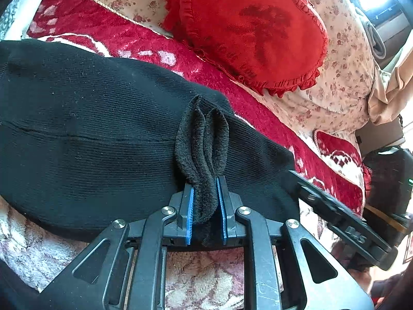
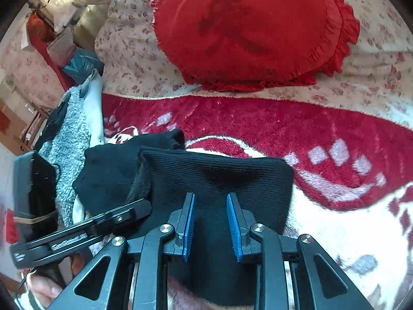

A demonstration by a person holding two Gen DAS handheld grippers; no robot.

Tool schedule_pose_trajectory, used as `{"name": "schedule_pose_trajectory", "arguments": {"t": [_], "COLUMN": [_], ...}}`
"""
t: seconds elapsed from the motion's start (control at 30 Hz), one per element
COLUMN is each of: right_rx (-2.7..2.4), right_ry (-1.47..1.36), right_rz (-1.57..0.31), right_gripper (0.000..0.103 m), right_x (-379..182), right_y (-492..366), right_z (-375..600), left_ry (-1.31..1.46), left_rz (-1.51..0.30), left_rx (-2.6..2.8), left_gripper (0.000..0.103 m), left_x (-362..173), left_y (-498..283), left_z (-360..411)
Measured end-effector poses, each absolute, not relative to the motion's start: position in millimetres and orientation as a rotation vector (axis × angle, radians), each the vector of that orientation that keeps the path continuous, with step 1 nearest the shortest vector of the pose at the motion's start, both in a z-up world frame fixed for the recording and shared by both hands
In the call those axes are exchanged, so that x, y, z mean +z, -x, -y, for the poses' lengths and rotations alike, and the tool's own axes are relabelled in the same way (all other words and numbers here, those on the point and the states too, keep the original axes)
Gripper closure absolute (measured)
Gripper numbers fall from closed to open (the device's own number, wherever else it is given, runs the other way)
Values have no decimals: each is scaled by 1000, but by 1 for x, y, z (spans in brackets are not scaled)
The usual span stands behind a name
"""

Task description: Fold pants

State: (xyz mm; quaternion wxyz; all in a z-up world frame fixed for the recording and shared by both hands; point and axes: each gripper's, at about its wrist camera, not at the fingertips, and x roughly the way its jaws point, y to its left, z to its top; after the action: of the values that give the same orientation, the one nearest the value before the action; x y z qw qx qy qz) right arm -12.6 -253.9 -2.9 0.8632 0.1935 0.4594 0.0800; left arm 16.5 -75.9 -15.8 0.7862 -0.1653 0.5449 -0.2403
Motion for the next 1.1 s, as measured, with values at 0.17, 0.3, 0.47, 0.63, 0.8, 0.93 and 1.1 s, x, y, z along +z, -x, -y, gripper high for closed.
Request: {"name": "schedule_pose_trajectory", "arguments": {"t": [0.17, 0.3, 0.47, 0.63, 0.8, 0.93, 1.1], "right_rx": [159, 152, 191, 202, 231, 251, 267], "right_ry": [-283, -257, -295, -290, -274, -254, -249], "right_rz": [-955, -1005, -970, -950, -980, -1040, -1027], "right_gripper": [79, 78, 79, 79, 79, 78, 79], "right_x": [13, -17, 6, 16, 6, -17, -6], "right_y": [39, 46, 42, 31, 24, 16, 15], "right_z": [244, 231, 226, 210, 190, 172, 169], "left_ry": [334, 292, 234, 196, 185, 174, 187], "left_rz": [-1162, -1149, -1084, -1048, -1028, -1022, -1024], "left_rx": [-496, -460, -386, -327, -267, -232, -215], "left_gripper": [79, 72, 47, 41, 41, 41, 41], "left_x": [-13, -7, 9, 17, 19, 19, 17], "left_y": [-10, -3, 8, 17, 21, 23, 24], "left_z": [73, 67, 52, 35, 18, 7, -4]}}
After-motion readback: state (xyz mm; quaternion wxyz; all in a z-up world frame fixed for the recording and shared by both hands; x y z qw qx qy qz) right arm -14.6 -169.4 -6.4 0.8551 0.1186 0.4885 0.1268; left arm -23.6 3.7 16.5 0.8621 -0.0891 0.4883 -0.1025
